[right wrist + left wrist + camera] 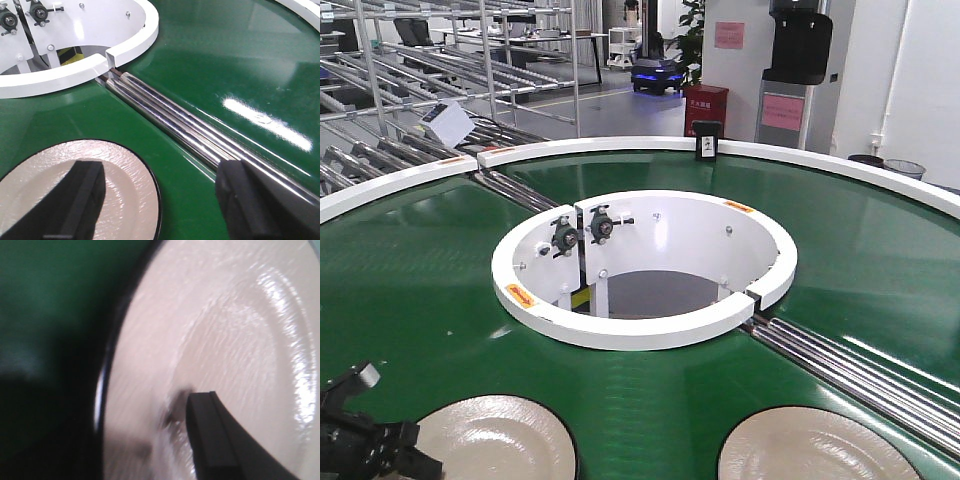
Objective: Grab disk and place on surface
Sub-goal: 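Close left and right grippers on the rims of the beige plates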
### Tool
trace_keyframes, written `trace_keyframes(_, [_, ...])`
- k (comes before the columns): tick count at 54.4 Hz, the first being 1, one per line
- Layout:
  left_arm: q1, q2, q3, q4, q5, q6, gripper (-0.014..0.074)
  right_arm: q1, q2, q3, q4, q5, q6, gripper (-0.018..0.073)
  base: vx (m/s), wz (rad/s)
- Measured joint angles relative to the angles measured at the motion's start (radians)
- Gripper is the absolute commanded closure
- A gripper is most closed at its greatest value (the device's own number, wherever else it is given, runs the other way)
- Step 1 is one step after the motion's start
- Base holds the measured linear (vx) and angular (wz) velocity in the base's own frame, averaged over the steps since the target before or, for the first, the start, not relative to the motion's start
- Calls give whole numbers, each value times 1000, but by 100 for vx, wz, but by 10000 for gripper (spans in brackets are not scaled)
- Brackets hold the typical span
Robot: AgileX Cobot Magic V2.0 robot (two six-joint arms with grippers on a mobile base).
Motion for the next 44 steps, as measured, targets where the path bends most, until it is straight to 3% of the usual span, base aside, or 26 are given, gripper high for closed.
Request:
trace_keyframes(7, [1, 5, -1, -57, 38, -4, 460, 0, 8, -4, 20, 36, 8, 29, 0, 0])
trace_keyframes(12, [3, 2, -6, -113, 69, -6, 607, 0, 50, -37, 65, 162, 15, 29, 0, 0])
trace_keyframes(19, [7, -2, -9, -138, 79, -6, 605, 0, 163, -123, 84, 341, 18, 29, 0, 0])
trace_keyframes(20, [7, -2, -9, -143, 90, -4, 603, -11, 270, -229, 95, 439, 23, 29, 0, 0])
trace_keyframes(30, [7, -7, -2, -132, 128, 1, 602, -134, 490, -368, 156, 591, 30, 29, 0, 0])
trace_keyframes(37, [7, -26, -1, -121, 137, 3, 601, -276, 641, -395, 309, 614, -64, 43, 0, 0])
trace_keyframes(44, [7, -40, -1, -121, 145, 4, 601, -382, 778, -396, 564, 609, -291, 67, 0, 0])
